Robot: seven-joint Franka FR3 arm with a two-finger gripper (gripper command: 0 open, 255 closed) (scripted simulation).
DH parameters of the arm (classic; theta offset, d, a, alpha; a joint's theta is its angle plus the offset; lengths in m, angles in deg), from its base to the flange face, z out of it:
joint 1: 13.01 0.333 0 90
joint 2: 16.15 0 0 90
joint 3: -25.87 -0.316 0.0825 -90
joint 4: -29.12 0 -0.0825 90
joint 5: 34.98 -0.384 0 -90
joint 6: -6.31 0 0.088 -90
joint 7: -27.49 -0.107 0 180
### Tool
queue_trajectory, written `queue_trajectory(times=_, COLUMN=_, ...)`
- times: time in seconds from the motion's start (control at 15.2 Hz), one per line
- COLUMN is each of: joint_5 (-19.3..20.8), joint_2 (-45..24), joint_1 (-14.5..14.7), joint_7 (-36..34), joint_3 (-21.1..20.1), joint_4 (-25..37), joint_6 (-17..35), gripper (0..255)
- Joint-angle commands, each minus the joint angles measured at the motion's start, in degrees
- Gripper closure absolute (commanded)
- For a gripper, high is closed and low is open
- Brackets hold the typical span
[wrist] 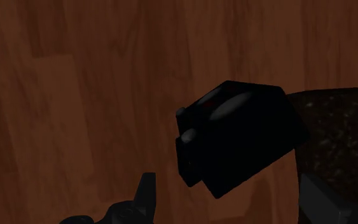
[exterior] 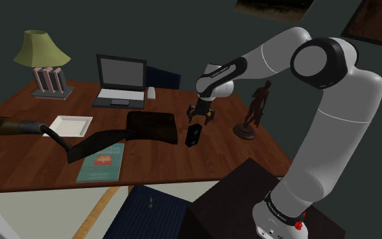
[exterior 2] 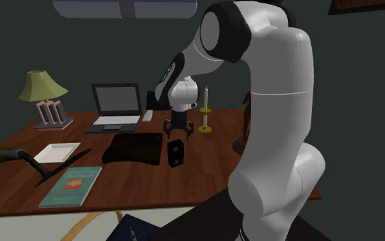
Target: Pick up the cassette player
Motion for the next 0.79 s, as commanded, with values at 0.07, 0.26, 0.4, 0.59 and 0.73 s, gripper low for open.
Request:
queue_trajectory(times=0.07, joint_5=-0.5, joint_2=-1.76, joint_1=-0.03, joint_7=0.33, joint_3=-0.16, joint_4=-0.44, joint_6=2.23, gripper=0)
queue_trajectory(times=0.26, joint_5=-0.91, joint_2=-3.28, joint_1=-0.1, joint_7=0.73, joint_3=-0.3, joint_4=-0.66, joint_6=3.95, gripper=0)
queue_trajectory(times=0.4, joint_5=-0.91, joint_2=-3.24, joint_1=-0.1, joint_7=0.72, joint_3=-0.31, joint_4=-0.71, joint_6=3.96, gripper=255)
queue_trajectory(times=0.59, joint_5=-0.9, joint_2=-3.21, joint_1=-0.09, joint_7=0.7, joint_3=-0.31, joint_4=-0.7, joint_6=3.93, gripper=255)
queue_trajectory(times=0.73, joint_5=-0.89, joint_2=-3.21, joint_1=-0.09, joint_7=0.7, joint_3=-0.3, joint_4=-0.69, joint_6=3.92, gripper=255)
